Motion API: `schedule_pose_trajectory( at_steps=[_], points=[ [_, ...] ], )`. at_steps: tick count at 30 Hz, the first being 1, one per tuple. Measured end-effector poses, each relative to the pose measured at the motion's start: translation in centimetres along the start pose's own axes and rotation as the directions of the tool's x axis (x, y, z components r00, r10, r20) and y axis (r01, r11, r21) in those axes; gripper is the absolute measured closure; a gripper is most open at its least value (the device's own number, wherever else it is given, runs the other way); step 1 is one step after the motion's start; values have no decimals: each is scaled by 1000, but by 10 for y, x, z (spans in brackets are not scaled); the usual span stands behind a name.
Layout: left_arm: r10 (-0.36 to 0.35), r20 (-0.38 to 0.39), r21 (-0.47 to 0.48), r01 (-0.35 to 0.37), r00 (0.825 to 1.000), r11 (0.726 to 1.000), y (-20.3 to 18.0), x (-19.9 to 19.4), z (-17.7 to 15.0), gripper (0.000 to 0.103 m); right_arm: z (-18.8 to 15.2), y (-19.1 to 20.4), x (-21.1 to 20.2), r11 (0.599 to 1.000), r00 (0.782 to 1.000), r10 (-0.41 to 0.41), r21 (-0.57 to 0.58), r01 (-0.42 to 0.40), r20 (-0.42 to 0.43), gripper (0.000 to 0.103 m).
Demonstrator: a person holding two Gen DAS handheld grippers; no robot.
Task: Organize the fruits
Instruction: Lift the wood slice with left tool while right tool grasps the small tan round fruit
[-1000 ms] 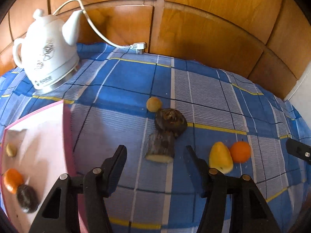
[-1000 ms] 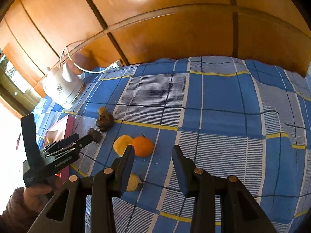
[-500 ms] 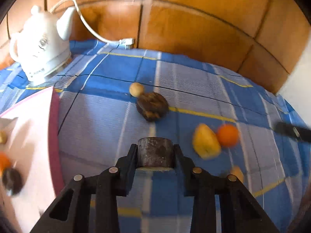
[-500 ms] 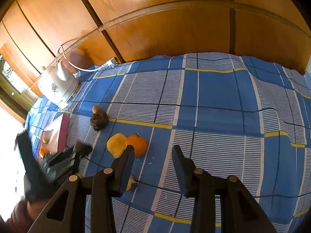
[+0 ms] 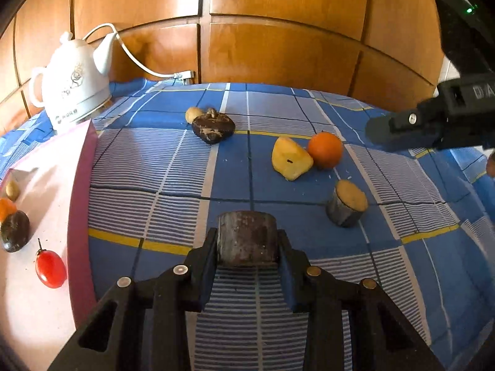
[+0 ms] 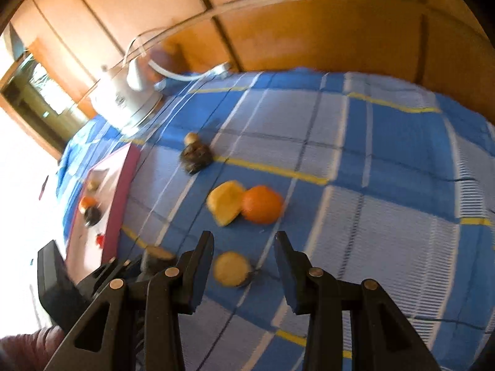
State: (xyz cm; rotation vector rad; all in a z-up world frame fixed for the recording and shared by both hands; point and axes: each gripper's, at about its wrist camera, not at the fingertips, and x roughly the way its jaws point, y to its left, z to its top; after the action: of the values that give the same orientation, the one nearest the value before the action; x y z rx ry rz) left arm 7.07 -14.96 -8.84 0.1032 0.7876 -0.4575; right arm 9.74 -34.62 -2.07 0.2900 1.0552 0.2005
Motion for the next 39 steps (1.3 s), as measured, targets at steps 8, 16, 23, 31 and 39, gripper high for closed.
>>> schedule_pose_trajectory(
  at_steps=[8, 16, 23, 31, 39],
  points=[
    [-5, 18, -2, 5, 1000, 1000, 0, 0, -2, 68, 40, 45, 21, 987, 996, 71, -143, -77, -48, 62],
    [-7, 32, -7, 7, 999, 1000, 0, 1, -2, 67, 105, 82, 94, 967, 996, -5, -254, -17, -87, 63],
    [-28, 30, -23, 29, 999, 999, 3, 0, -3, 67, 125, 105, 152, 925, 985, -131, -372, 81, -110, 63],
    [-34, 33, -28, 35, 999, 999, 3, 1, -2, 67, 121, 116, 164, 885, 976, -191, -449, 125, -103, 79],
    [-35, 32, -27, 36, 999, 999, 3, 0, -2, 68, 103, 93, 77, 920, 992, -119, -379, 96, -37, 79]
  ],
)
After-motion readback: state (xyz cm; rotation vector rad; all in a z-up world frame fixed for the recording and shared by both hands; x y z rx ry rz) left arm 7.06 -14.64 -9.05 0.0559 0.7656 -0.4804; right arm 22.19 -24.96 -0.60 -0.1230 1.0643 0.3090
